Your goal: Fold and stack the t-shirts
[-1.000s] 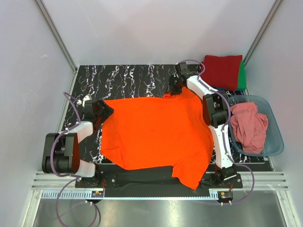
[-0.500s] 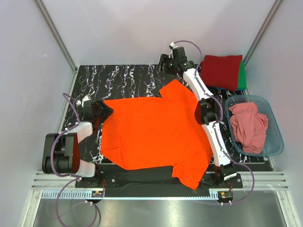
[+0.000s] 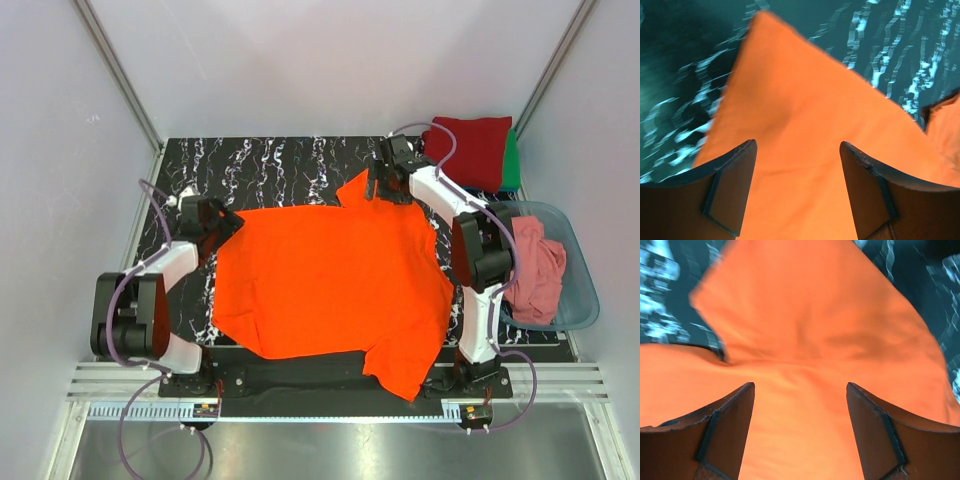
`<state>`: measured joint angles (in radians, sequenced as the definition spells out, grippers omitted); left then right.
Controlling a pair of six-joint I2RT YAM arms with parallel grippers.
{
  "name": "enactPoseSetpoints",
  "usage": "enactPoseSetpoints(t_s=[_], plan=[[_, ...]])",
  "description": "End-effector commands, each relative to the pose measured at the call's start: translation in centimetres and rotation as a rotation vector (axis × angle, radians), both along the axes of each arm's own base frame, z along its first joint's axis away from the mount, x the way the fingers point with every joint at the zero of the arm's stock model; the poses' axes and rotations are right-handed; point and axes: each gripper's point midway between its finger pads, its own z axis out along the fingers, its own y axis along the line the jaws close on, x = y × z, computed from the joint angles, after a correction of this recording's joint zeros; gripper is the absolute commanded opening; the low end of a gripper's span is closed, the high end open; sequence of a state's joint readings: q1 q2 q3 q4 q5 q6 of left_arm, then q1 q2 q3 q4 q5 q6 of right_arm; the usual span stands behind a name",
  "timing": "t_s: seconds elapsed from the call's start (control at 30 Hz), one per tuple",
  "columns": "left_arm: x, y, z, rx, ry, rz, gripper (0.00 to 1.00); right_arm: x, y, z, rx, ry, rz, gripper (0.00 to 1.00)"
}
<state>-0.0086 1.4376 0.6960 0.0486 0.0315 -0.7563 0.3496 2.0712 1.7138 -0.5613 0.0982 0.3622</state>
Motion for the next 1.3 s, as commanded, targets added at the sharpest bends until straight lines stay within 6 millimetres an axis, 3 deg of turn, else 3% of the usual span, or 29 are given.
enactPoseSetpoints(t_s=[0.0, 0.23, 0.37, 0.43, 0.57, 0.73, 0.77, 0.8, 0.87, 0.93, 0.97, 1.0, 1.03, 1.07, 1.1, 1.13, 1.17, 1.2, 1.27], plan=[[2.4, -0.9, 1.0, 0.030, -0.007, -0.024, 0.72, -1.5, -1.7, -0.5, -0.069, 0.004, -0.073, 0.81], [5.7, -0.7, -0.4, 0.065, 0.087, -0.020, 0.71, -1.5, -2.2, -2.5, -0.061, 0.111, -0.067, 0.83], [6.6, -0.9, -2.0, 0.064, 0.135, -0.024, 0.71, -1.2, -2.0, -5.5, -0.030, 0.223, -0.039, 0.83], [6.9, -1.0, -3.0, 0.055, 0.158, -0.021, 0.71, -0.4, -1.8, -5.5, 0.008, 0.236, -0.020, 0.82], [7.6, -1.2, -4.3, 0.044, 0.188, -0.024, 0.71, 0.5, -1.9, -7.5, 0.078, 0.309, -0.006, 0.82], [9.4, -0.9, -4.1, 0.066, 0.184, -0.009, 0.71, 2.6, -2.1, -8.4, 0.157, 0.316, -0.002, 0.81], [9.6, -1.0, -4.2, 0.065, 0.192, -0.013, 0.71, 2.7, -2.4, -9.7, 0.159, 0.341, -0.011, 0.81], [10.7, -1.0, -4.0, 0.065, 0.184, -0.015, 0.71, 4.0, -2.3, -9.0, 0.170, 0.310, -0.015, 0.81], [11.4, -1.1, -4.1, 0.074, 0.199, -0.021, 0.71, 5.4, -2.0, -9.4, 0.195, 0.308, -0.024, 0.80], [13.4, -0.8, -3.7, 0.090, 0.184, -0.019, 0.71, 6.5, -1.9, -9.4, 0.209, 0.296, -0.035, 0.80], [15.1, -0.9, -2.1, 0.092, 0.153, -0.021, 0.71, 7.6, -1.6, -9.3, 0.219, 0.277, -0.035, 0.80], [15.8, -0.8, -3.1, 0.100, 0.174, -0.027, 0.71, 8.3, -1.7, -9.2, 0.230, 0.262, -0.045, 0.80], [16.7, -0.4, -2.9, 0.108, 0.170, -0.021, 0.71, 9.0, -1.7, -8.8, 0.243, 0.241, -0.049, 0.80], [18.8, -0.5, -0.8, 0.112, 0.126, -0.023, 0.71, 10.5, -1.7, -8.1, 0.260, 0.190, -0.050, 0.80], [19.6, -0.3, -2.0, 0.121, 0.145, -0.033, 0.71, 11.4, -2.2, -7.6, 0.279, 0.163, -0.070, 0.80], [20.5, -0.4, -1.8, 0.125, 0.137, -0.044, 0.71, 12.2, -2.3, -7.0, 0.294, 0.130, -0.070, 0.80], [22.1, -0.4, 0.1, 0.125, 0.099, -0.050, 0.71, 13.6, -2.1, -5.9, 0.316, 0.067, -0.055, 0.80], [22.5, -0.6, -0.7, 0.137, 0.106, -0.076, 0.71, 14.1, -1.9, -5.2, 0.334, 0.035, -0.031, 0.80], [22.6, -1.0, 1.2, 0.134, 0.074, -0.102, 0.70, 15.4, -1.3, -2.8, 0.360, -0.059, 0.030, 0.80]])
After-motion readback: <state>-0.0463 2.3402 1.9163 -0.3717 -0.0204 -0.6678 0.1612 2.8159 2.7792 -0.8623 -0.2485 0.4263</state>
